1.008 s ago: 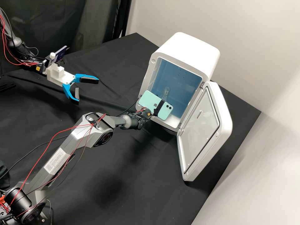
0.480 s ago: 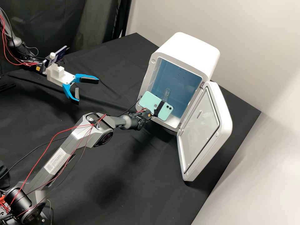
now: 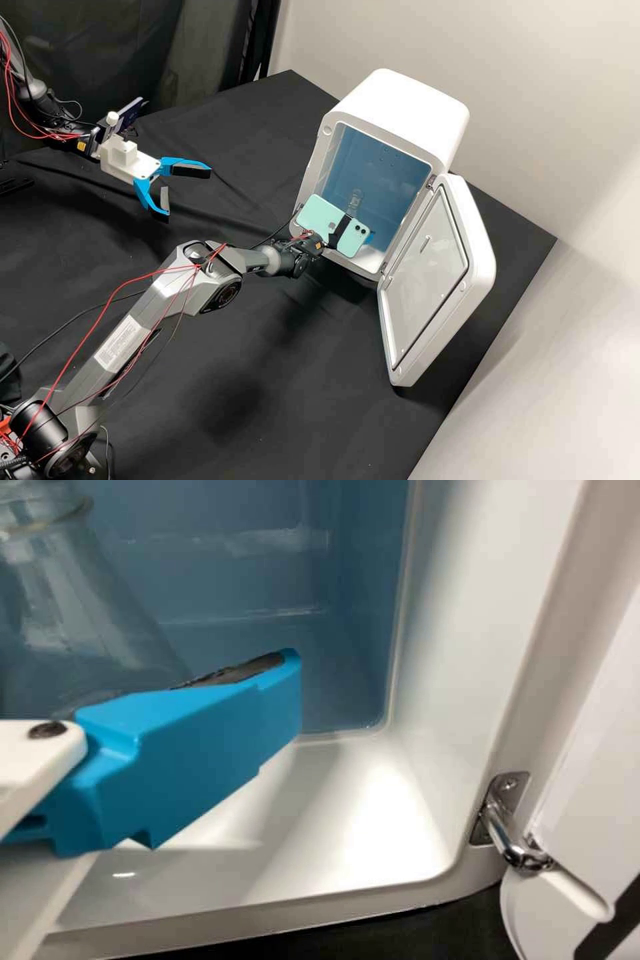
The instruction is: Place the flask in the incubator
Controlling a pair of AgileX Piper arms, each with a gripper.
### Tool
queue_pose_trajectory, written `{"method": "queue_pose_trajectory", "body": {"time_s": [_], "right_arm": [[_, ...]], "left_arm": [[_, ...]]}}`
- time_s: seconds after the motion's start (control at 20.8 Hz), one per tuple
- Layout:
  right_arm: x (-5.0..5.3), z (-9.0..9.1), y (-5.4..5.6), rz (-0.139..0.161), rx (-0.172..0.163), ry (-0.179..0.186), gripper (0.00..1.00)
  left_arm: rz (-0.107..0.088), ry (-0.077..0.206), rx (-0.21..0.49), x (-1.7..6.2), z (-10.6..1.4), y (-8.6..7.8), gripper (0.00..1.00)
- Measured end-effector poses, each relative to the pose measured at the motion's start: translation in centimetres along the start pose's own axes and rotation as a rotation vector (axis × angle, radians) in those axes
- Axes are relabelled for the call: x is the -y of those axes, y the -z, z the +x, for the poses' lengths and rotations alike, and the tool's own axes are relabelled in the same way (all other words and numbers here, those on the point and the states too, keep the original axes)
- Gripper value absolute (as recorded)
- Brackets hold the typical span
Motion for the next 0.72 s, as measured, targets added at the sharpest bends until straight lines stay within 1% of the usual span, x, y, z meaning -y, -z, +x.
{"method": "queue_pose_trajectory", "body": {"time_s": [0.05,0.14,0.19,0.53,0.62,0.72], "right_arm": [[0.0,0.0,0.0,0.002,0.0,0.0,1.0],[0.0,0.0,0.0,0.02,0.0,0.0,1.0],[0.0,0.0,0.0,0.025,0.0,0.0,1.0],[0.05,0.0,0.04,0.011,-0.004,0.006,1.0],[0.05,0.0,0.04,0.027,-0.004,0.006,1.0],[0.05,0.0,0.04,0.029,-0.004,0.006,1.0]], "left_arm": [[0.0,0.0,0.0,0.0,0.0,0.0,1.0],[0.0,0.0,0.0,0.0,0.0,0.0,1.0],[0.0,0.0,0.0,0.0,0.0,0.0,1.0],[0.001,-0.002,0.0,-0.04,0.03,0.01,1.0],[0.001,-0.002,0.0,-0.04,0.03,0.01,1.0],[0.001,-0.002,0.0,-0.04,0.03,0.01,1.0]]}}
